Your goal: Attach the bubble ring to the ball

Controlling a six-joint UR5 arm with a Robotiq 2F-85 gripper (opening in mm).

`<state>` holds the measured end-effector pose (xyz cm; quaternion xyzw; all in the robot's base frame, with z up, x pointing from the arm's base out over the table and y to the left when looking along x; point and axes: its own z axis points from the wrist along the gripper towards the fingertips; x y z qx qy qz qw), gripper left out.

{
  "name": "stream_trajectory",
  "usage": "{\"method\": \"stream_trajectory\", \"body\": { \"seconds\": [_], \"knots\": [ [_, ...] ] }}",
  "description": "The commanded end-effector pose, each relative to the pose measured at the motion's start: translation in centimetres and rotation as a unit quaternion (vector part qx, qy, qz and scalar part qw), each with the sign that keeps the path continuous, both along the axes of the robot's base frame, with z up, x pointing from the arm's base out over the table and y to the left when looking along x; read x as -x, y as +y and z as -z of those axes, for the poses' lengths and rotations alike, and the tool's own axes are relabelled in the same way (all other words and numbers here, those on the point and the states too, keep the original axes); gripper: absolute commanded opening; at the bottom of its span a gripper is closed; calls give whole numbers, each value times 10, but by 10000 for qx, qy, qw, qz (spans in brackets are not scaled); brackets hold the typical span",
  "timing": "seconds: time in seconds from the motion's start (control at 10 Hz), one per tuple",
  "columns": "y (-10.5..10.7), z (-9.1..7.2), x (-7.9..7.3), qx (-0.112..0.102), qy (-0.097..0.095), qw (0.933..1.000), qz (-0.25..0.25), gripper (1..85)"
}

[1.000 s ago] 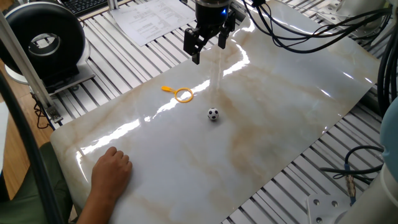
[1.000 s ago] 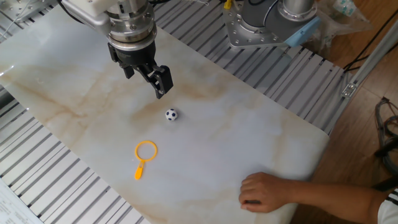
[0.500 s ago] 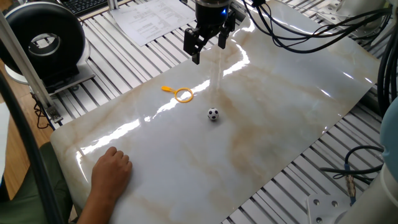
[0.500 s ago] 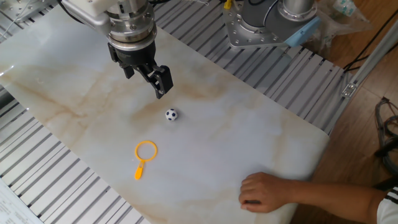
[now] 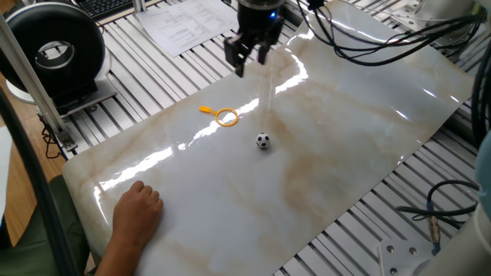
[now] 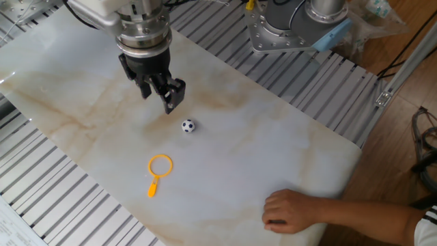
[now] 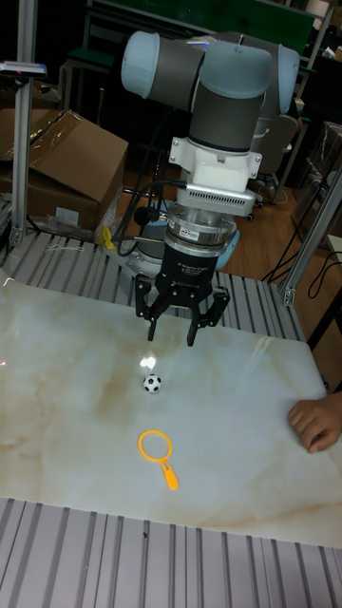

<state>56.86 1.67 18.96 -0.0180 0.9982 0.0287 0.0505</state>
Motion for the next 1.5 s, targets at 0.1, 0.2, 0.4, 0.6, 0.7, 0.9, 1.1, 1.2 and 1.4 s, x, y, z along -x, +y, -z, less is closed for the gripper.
{"method": "stream_trajectory", "body": {
  "seconds": [0.1,0.2,0.4,0.6,0.7,0.9,1.1,1.2,1.4],
  "knots": [
    [10,-1,-18,-193,-419,9989,-14,450],
    [6,2,-20,-116,-414,9989,195,203],
    [10,1,-24,-176,-433,9977,493,13],
    [6,1,-27,-100,-504,9980,380,13],
    [7,2,-24,-100,-445,9984,339,13],
    [12,1,-26,-205,-481,9981,323,13],
    [12,-1,-32,-193,-614,9975,286,13],
    [12,0,-30,-197,-577,9978,269,13],
    [13,1,-24,-208,-463,9984,247,13]
  ]
}}
